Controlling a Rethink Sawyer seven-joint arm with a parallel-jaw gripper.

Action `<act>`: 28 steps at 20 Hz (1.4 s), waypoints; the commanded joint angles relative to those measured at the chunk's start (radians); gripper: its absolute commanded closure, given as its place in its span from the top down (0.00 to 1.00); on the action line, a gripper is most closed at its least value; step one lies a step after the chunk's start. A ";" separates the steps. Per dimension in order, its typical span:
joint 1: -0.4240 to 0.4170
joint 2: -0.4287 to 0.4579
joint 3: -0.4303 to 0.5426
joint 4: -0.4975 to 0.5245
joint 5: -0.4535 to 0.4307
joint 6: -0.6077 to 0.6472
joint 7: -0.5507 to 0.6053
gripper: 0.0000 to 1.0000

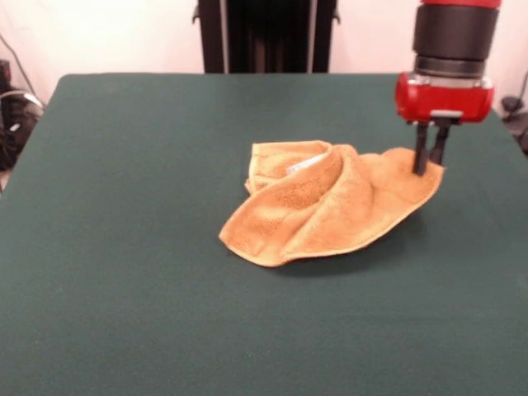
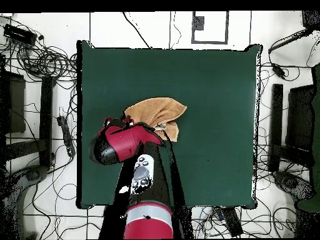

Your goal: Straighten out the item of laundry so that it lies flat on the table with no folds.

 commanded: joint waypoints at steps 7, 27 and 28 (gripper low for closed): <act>0.137 -0.033 0.060 0.088 0.161 0.046 0.221 0.00; 0.230 0.040 -0.029 0.084 0.304 -0.075 0.224 0.00; 0.239 0.025 -0.034 0.094 0.314 -0.059 0.229 0.00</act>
